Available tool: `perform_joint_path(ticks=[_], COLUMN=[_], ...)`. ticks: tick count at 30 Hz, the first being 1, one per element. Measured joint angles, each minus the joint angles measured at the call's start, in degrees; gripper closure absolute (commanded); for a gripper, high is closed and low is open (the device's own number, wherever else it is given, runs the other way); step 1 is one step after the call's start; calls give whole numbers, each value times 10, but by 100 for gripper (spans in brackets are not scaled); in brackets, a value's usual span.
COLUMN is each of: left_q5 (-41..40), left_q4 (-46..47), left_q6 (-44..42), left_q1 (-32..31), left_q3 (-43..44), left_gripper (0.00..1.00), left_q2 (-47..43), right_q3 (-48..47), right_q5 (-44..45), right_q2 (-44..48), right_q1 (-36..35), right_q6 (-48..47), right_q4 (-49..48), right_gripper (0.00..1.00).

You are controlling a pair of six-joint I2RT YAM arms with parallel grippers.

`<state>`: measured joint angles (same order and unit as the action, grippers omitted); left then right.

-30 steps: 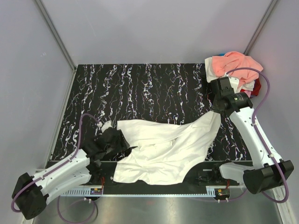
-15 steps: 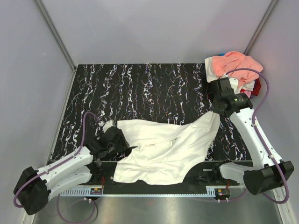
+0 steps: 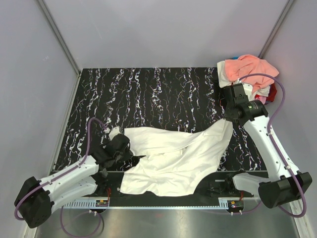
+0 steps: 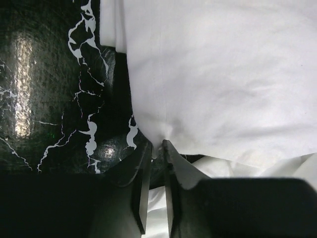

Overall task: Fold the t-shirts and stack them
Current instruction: Flatten the tshirt out

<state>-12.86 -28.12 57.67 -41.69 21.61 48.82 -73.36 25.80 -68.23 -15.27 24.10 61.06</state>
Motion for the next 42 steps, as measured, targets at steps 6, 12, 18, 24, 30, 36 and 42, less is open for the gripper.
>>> perform_joint_path(ticks=[6,12,18,24,30,36,42], left_q5=[-14,-49,-97,-103,-37,2,2], left_q4=[-10,-127,-211,-229,-186,-176,-176], left_q6=[-10,-40,-102,-212,-322,-381,-415], left_q1=[0,0,0,0,0,10,24], left_q3=[6,148,439,638,691,775,859], left_gripper=[100,100,100,100,100,100,100], left_q2=[-36,-109,-132,-137,-177,-199,-188], right_q3=[1,-35,-177,-348,-424,-362,-372], right_q5=[0,-44,-140,-224,-296,-283,-224], right_q2=[2,4,44,124,230,365,366], right_q1=[0,0,0,0,0,0,0], right_q6=[-3,-4,-25,-65,-104,-115,-132], right_q4=[0,25,49,41,-27,-146,-212], right_gripper=[100,100,100,100,100,100,100])
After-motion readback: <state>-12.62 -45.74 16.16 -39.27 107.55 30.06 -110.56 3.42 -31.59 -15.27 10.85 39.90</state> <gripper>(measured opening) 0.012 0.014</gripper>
